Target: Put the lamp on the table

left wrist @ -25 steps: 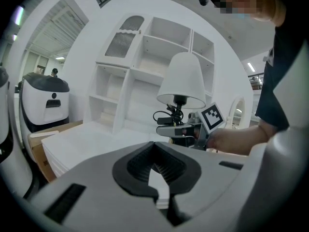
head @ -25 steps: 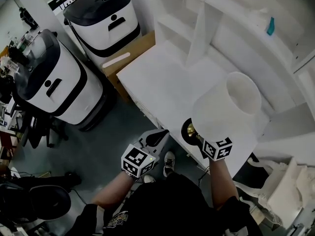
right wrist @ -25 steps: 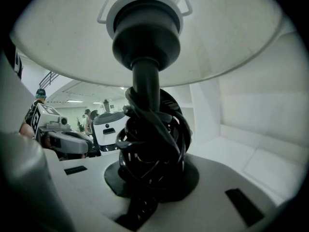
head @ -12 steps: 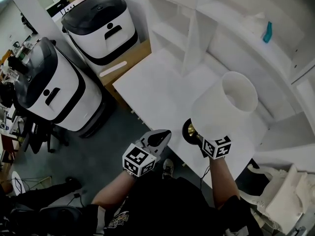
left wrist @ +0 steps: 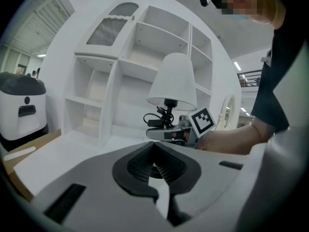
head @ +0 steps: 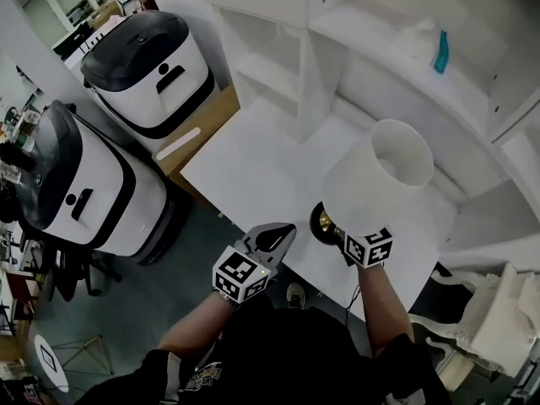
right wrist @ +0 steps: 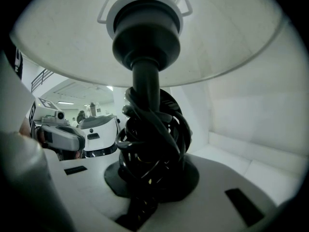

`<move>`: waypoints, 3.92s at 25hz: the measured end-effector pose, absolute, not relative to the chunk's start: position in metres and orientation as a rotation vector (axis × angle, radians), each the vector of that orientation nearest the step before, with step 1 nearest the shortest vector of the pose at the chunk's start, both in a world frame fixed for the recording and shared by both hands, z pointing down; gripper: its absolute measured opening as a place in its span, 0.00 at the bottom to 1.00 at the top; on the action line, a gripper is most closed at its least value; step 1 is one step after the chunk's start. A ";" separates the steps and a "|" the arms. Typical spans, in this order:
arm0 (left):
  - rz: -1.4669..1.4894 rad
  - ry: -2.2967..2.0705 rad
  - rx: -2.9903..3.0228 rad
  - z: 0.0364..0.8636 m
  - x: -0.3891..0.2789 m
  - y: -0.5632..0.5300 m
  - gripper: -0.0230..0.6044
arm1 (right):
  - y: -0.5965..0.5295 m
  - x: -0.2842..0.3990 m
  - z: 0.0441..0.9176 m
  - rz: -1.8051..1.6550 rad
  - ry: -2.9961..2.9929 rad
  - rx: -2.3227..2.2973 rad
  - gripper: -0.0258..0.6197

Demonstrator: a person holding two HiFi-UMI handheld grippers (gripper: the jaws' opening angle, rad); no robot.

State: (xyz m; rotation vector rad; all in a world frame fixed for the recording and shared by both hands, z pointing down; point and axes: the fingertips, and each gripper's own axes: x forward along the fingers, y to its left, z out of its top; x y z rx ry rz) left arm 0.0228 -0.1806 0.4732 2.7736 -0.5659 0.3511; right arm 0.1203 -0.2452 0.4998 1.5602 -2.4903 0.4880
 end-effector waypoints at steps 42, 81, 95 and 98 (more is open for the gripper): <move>0.470 -0.027 2.851 0.529 0.079 -0.314 0.05 | -0.425 0.197 0.591 0.417 -2.283 1.825 0.13; 0.514 -0.079 2.829 0.541 0.061 -0.324 0.05 | -0.463 0.211 0.616 0.398 -2.275 1.889 0.19; 0.487 -0.159 2.828 0.530 0.060 -0.299 0.05 | -0.412 0.221 0.624 0.500 -2.246 1.893 0.26; 0.484 -0.188 2.822 0.528 0.061 -0.289 0.05 | -0.391 0.221 0.626 0.521 -2.232 1.880 0.26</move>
